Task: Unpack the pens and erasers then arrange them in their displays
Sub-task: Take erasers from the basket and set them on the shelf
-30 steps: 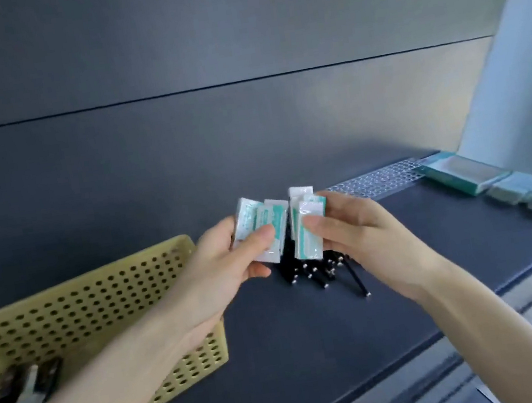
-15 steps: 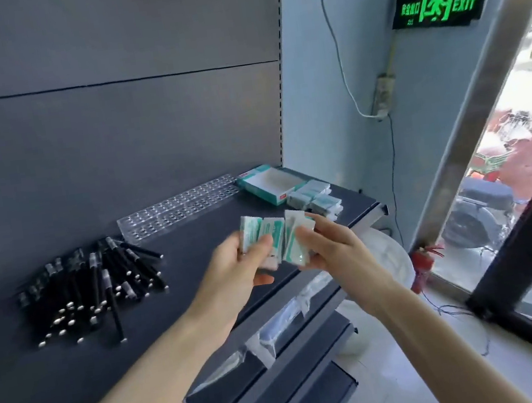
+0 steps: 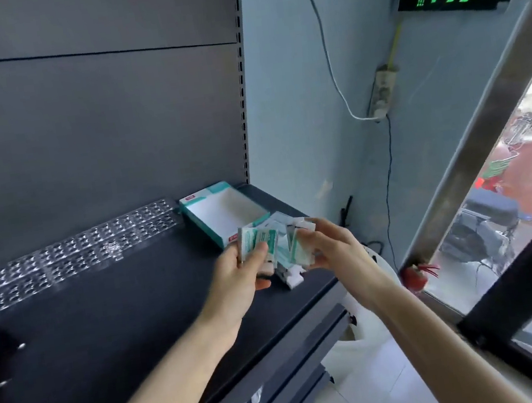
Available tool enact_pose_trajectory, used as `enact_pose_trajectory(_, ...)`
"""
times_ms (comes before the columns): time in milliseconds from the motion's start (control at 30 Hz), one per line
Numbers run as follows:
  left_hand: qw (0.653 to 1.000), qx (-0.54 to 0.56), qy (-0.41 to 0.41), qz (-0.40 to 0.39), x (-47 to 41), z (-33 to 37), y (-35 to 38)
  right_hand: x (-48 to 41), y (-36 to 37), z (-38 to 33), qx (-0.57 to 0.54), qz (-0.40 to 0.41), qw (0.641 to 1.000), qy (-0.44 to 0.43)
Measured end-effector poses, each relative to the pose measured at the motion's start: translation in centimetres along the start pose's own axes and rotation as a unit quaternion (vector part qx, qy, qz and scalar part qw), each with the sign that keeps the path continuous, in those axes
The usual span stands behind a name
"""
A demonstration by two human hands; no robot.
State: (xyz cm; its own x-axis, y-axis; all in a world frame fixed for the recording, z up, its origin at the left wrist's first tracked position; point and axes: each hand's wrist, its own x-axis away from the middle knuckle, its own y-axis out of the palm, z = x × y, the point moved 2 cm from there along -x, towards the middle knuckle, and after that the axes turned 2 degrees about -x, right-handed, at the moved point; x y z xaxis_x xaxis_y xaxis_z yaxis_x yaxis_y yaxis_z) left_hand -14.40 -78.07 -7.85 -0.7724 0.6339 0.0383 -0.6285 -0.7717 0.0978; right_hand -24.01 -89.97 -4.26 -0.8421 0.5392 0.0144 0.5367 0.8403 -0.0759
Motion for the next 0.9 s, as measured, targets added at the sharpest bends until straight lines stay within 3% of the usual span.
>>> enact_pose_trajectory(233,0.988,-0.009,-0.005,0.156,-2.9,-2.7,1.3,-7.2,-3.9,2.8,0.004,-0.025,0.999,0.034)
enact_pose_trajectory(500,0.926,-0.161,-0.02,0.341,-1.0,-4.6,3.8,-10.8,-7.1,6.0,0.081,-0.17,0.982,0.027)
enact_pose_trajectory(700,0.862,-0.336,-0.105,0.364,-0.6,-4.0,6.2,-11.6,-7.8,7.3,0.142,-0.219,0.965,0.007)
enact_pose_trajectory(900,0.83,-0.386,-0.156,0.371,-1.1,-3.6,6.9,-12.1,-7.8,7.6,0.179,-0.221,0.958,-0.03)
